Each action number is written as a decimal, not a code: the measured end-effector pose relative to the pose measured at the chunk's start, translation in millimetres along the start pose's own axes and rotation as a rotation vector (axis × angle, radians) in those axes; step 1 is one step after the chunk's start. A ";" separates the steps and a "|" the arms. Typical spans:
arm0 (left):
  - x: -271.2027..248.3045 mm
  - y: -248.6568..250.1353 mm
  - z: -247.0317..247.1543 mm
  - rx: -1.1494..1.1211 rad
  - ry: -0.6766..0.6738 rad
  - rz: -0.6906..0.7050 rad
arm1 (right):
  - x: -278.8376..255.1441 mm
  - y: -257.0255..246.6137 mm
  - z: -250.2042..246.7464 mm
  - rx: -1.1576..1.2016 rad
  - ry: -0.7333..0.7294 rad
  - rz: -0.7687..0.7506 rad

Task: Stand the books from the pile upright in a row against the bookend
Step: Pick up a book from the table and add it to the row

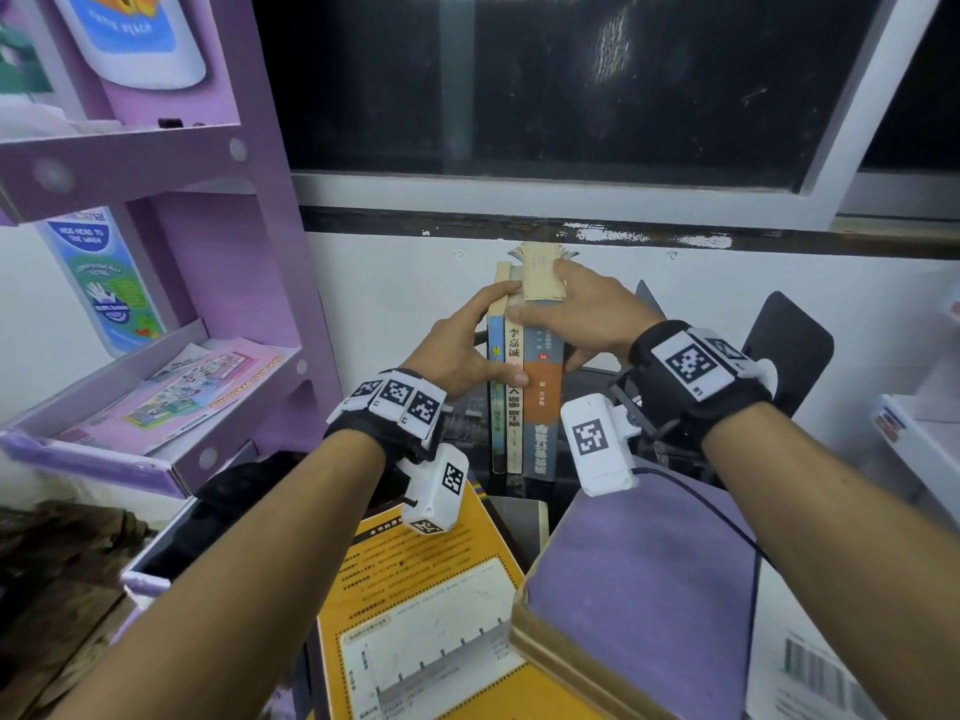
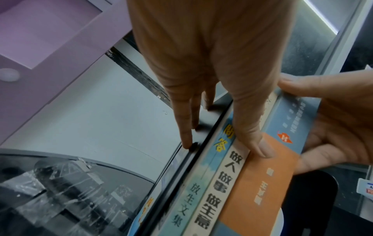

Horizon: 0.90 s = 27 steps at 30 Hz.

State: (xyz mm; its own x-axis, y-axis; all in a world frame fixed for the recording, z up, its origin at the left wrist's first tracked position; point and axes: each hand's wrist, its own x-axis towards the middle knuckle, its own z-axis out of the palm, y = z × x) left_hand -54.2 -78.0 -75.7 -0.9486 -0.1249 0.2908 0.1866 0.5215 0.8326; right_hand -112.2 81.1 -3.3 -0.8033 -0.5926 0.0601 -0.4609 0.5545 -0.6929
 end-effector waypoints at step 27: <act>-0.5 10.2 -1.1 0.195 0.110 0.062 | -6.7 12.3 1.2 -0.006 0.039 -0.074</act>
State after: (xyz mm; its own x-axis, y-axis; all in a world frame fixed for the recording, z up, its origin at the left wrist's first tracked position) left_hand -51.5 -73.6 -66.8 -0.9013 -0.1732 0.3970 0.1804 0.6833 0.7075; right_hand -112.0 91.1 -13.0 -0.7812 -0.6087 0.1387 -0.5215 0.5141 -0.6810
